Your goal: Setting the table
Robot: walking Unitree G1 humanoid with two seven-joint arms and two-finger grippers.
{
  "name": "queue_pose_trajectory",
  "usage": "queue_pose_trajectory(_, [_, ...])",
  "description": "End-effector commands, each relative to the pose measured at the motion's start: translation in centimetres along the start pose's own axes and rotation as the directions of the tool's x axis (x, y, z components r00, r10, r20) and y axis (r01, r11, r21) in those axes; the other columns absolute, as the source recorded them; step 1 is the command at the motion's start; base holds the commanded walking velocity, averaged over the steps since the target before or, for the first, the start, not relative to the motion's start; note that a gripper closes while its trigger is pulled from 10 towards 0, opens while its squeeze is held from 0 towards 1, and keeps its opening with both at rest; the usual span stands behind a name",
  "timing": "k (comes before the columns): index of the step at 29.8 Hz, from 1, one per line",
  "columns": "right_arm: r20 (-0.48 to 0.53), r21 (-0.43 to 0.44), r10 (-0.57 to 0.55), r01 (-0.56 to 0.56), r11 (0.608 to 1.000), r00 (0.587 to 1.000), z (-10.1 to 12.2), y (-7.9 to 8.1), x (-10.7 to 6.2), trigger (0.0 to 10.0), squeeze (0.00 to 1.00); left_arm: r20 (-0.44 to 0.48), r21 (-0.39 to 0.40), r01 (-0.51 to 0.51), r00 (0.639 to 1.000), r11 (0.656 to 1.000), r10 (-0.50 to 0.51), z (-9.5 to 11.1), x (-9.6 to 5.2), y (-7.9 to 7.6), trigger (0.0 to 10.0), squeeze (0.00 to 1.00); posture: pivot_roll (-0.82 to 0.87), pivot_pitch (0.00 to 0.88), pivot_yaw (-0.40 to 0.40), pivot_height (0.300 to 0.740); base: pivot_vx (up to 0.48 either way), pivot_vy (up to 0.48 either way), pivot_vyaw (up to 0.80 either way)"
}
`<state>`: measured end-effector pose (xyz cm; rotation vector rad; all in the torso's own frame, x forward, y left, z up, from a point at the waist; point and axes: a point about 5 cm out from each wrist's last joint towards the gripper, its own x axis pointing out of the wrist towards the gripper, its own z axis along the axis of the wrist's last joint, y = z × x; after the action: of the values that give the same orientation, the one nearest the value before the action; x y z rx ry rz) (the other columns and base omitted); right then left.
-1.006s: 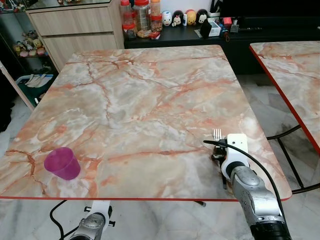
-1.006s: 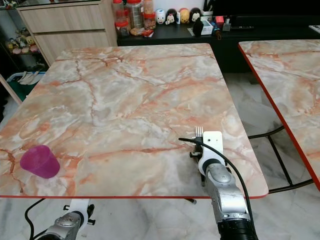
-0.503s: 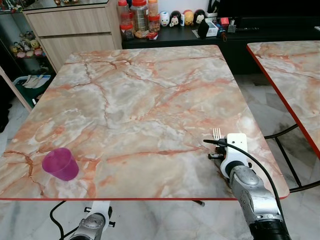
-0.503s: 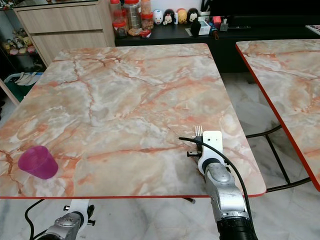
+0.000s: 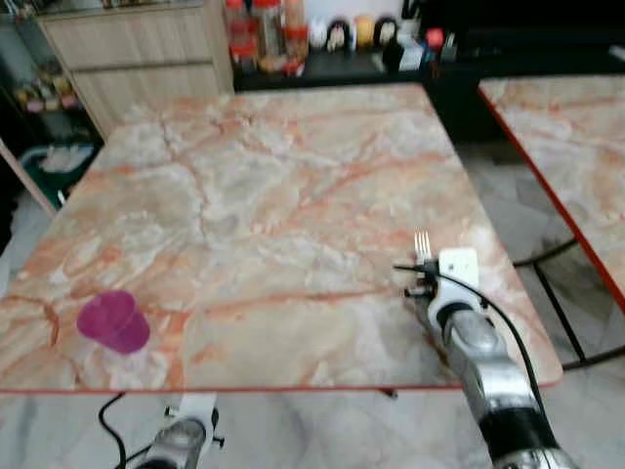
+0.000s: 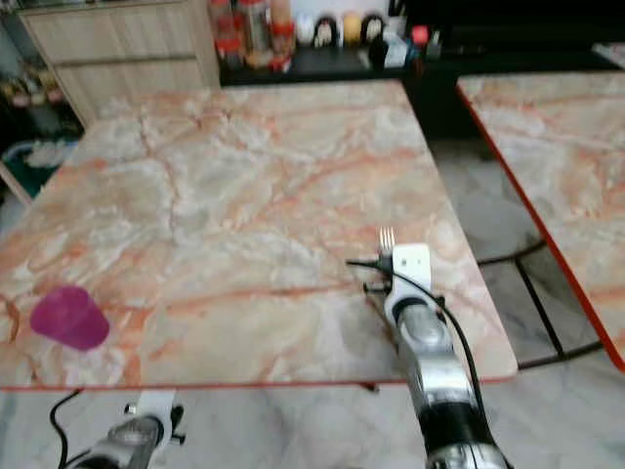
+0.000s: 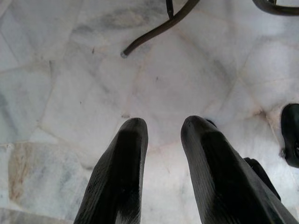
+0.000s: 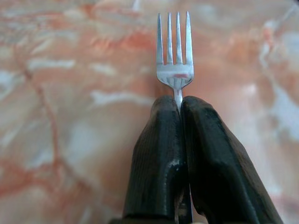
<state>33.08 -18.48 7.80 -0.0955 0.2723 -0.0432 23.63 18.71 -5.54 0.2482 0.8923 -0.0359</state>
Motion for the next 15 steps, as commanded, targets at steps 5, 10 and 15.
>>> queue_pose_trajectory(5, [-0.039,0.016,-0.035,0.036,0.999,0.999,-2.0,-0.4,0.6,10.0,0.0,-0.054,0.025,-0.005,0.999,1.0,0.006,-0.6,0.0,0.1,10.0,0.0,-0.08,0.084,0.043,0.74,0.0,0.0,0.0])
queue_pose_trajectory(10, [-0.144,0.024,-0.02,0.024,0.999,0.989,-4.8,0.1,0.4,10.0,0.0,-0.106,-0.091,-0.038,0.994,0.995,0.028,-1.2,-0.1,-0.1,10.0,0.0,-0.07,0.086,0.028,0.74,0.0,0.0,0.0])
queue_pose_trajectory(15, [-0.248,-0.02,0.012,-0.017,1.0,0.969,-7.1,0.6,-0.3,10.0,0.0,-0.132,-0.061,-0.07,0.989,0.996,0.061,-1.4,-0.1,-0.1,10.0,0.0,-0.05,0.087,0.02,0.74,0.0,0.0,0.0])
